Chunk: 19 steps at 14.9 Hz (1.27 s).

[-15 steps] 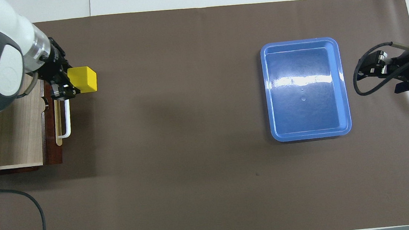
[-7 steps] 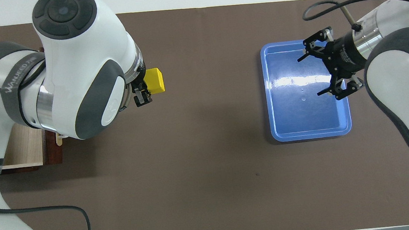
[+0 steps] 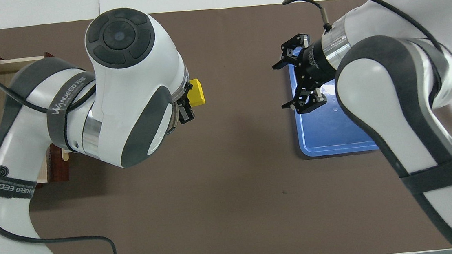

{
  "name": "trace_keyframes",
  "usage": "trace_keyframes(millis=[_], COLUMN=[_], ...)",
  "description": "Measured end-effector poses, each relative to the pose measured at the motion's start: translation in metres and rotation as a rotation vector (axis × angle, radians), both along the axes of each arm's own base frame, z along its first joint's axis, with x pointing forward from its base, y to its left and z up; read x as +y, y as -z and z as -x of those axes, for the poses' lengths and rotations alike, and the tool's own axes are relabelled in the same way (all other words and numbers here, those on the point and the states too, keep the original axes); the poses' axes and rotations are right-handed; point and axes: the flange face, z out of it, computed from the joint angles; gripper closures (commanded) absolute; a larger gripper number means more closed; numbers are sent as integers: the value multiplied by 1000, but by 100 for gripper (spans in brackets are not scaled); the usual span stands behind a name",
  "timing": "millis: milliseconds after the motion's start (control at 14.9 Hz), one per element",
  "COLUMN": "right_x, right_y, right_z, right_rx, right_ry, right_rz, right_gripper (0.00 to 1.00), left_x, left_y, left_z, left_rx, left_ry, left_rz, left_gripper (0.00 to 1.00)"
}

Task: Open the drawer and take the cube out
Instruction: 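Lift the cube with the left gripper while the right gripper approaches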

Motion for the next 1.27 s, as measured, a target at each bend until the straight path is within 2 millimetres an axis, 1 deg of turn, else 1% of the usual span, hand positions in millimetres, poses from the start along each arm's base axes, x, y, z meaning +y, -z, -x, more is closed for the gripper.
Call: trace_keyframes(millis=[67,201,335,470,671,872,1006,1140,1274], right_x=[15,39,57,67,69,74,75,74,74], right_y=[2,7,10,14,18,17,16,20,22], right_z=[3,7,10,11,8,9,8,2,-10], right_rx=[-6,-19,-40,-45,-77,-89,-76,-64,-54], right_ry=[-10,-35,-52,-69,-90,-112,-99,-85,-80], right_rz=[-1,-3,-7,-7,-12,-20,-55,-88,-109], right_gripper=[3,3,3,3,3,3,3,3,3], left_x=[-2,-4,-8,-13,-16,-16,-17,-17,-17], left_y=[0,1,3,4,4,3,3,3,3], left_z=[2,5,9,12,15,16,16,16,16], left_rx=[-2,-3,-4,-10,-12,-16,-18,-19,-19], left_ry=[-2,-6,-3,0,-1,-1,-4,-6,-7], left_rz=[3,6,8,14,16,20,22,23,23], left_gripper=[100,100,100,100,100,100,100,100,100])
